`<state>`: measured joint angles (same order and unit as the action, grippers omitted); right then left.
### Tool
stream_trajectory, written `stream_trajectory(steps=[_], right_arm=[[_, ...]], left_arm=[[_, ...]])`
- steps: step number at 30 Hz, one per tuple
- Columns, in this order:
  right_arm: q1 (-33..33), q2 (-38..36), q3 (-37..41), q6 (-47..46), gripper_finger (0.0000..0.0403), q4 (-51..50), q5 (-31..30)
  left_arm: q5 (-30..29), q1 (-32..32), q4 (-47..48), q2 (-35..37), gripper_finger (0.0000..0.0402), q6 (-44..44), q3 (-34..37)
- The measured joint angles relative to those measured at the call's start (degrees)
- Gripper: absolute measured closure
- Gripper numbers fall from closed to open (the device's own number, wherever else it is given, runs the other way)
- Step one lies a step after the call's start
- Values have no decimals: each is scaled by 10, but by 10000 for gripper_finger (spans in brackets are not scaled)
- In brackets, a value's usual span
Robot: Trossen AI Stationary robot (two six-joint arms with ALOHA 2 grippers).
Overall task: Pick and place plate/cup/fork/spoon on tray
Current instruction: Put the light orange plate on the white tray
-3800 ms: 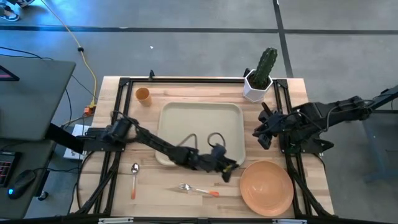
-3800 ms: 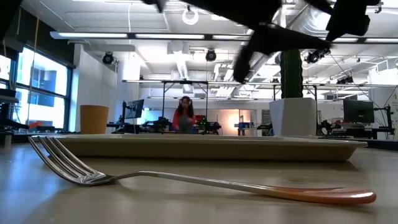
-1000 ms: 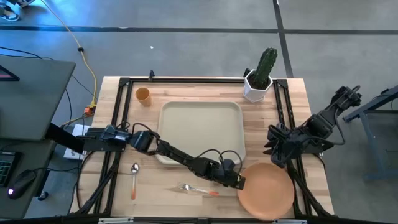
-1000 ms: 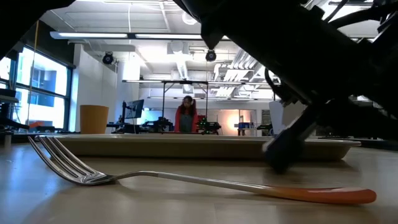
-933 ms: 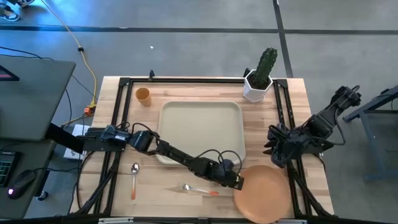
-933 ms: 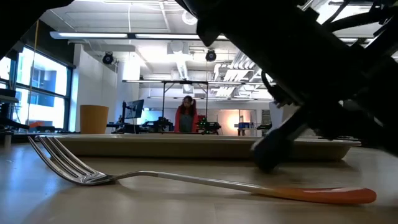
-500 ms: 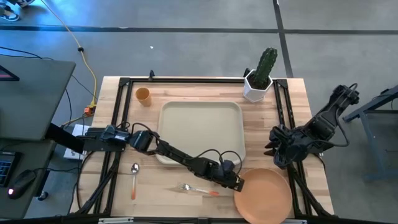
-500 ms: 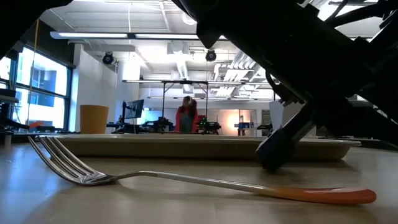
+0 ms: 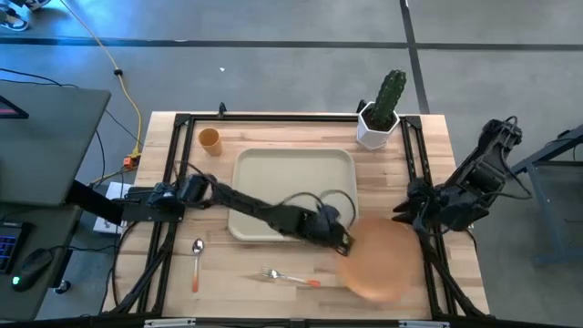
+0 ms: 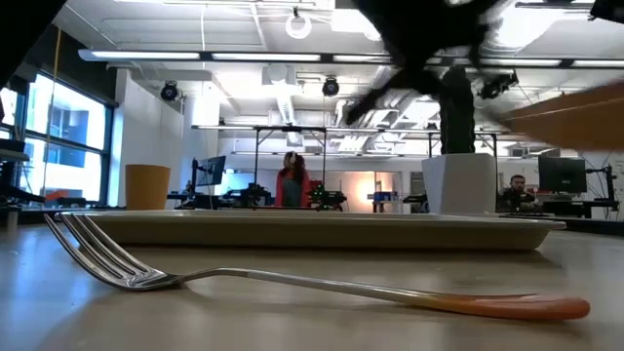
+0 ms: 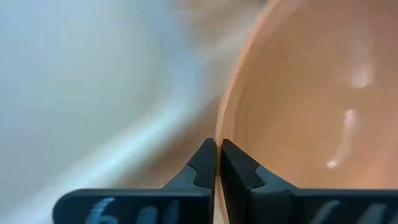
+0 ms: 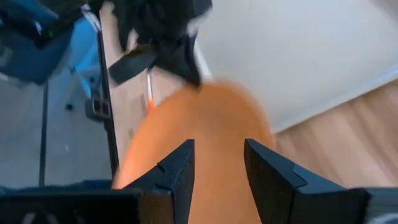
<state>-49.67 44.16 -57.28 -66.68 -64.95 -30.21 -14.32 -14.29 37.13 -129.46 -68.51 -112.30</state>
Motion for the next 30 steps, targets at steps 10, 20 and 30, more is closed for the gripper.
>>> stream_trajectory(steps=[10,20,30], right_arm=[[2,-41,0,-25,272,-9,-77],[38,-52,0,-81,272,-39,-139],[91,-53,0,-128,272,-61,-180]], left_arm=[[-31,125,333,89,401,179,-1],[23,270,346,109,402,408,14],[111,328,251,124,401,514,186]])
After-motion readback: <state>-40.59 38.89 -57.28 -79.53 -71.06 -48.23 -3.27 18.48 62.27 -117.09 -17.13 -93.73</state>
